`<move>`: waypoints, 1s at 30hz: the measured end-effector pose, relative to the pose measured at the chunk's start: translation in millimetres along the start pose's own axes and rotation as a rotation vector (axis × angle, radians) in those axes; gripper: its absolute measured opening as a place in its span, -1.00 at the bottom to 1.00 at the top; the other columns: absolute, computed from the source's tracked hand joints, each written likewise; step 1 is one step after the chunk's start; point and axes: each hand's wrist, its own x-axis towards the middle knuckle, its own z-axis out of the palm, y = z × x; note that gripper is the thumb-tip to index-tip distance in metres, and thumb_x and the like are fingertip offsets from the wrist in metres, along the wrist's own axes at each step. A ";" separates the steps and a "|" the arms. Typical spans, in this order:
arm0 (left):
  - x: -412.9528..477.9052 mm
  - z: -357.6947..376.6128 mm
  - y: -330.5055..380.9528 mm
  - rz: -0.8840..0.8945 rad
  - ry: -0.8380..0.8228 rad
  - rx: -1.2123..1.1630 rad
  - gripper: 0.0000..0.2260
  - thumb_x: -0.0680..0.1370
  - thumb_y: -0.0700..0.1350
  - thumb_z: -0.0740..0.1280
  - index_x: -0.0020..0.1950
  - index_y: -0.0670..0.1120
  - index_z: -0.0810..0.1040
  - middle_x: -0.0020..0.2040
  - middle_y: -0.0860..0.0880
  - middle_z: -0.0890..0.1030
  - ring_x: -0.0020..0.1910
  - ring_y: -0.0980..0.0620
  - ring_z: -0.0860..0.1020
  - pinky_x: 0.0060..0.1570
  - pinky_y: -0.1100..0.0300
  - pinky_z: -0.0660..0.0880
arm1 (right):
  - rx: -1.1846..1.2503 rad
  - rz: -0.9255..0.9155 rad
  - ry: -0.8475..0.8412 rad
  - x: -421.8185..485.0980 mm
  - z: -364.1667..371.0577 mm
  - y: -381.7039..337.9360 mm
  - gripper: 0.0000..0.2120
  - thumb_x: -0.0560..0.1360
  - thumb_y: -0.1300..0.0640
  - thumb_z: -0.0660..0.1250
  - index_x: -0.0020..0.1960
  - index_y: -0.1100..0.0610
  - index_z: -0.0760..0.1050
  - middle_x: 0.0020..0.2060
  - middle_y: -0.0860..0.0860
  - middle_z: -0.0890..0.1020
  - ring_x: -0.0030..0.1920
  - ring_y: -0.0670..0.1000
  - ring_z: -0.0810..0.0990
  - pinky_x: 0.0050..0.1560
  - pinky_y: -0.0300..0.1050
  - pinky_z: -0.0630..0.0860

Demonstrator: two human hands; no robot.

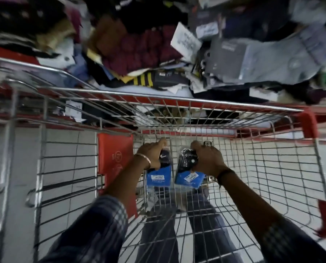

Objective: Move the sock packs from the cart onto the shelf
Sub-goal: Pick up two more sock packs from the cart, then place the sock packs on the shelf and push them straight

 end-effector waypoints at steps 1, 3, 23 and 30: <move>-10.1 -9.0 6.1 0.011 0.063 0.014 -0.28 0.27 -0.20 0.50 0.36 -0.05 0.26 0.18 -0.12 0.57 0.06 -0.14 0.57 -0.07 0.16 0.47 | -0.026 -0.013 0.039 -8.3 -12.7 -2.6 -0.39 0.31 -0.01 0.50 0.24 0.05 0.28 0.01 0.02 0.65 0.02 0.12 0.62 0.06 -0.06 0.49; -30.0 -29.1 18.5 0.018 0.172 0.053 -0.38 0.31 -0.17 0.47 0.33 -0.08 0.35 0.21 -0.11 0.56 0.11 -0.16 0.55 0.01 0.12 0.48 | -0.070 -0.045 0.110 -26.5 -40.3 -8.9 -0.45 0.37 -0.01 0.45 0.26 0.03 0.29 0.05 0.01 0.64 0.05 0.10 0.61 0.07 -0.07 0.48; -248.1 -283.1 147.4 0.165 0.777 0.404 -0.42 0.28 -0.09 0.46 0.28 0.06 0.40 0.16 -0.01 0.53 0.11 -0.11 0.53 -0.01 0.06 0.52 | -0.250 -0.219 0.583 -187.2 -322.4 -73.6 -0.26 0.15 -0.11 0.56 0.22 -0.02 0.30 0.09 0.03 0.63 0.11 0.14 0.58 -0.07 -0.05 0.45; -307.5 -367.8 165.5 0.193 0.955 0.495 -0.31 0.26 -0.01 0.52 0.34 0.02 0.34 0.14 0.01 0.46 0.11 -0.07 0.51 -0.08 0.10 0.45 | -0.266 -0.289 0.745 -219.9 -393.1 -106.7 -0.27 0.16 -0.15 0.57 0.20 -0.03 0.30 0.03 -0.03 0.62 0.02 0.11 0.58 -0.14 -0.06 0.41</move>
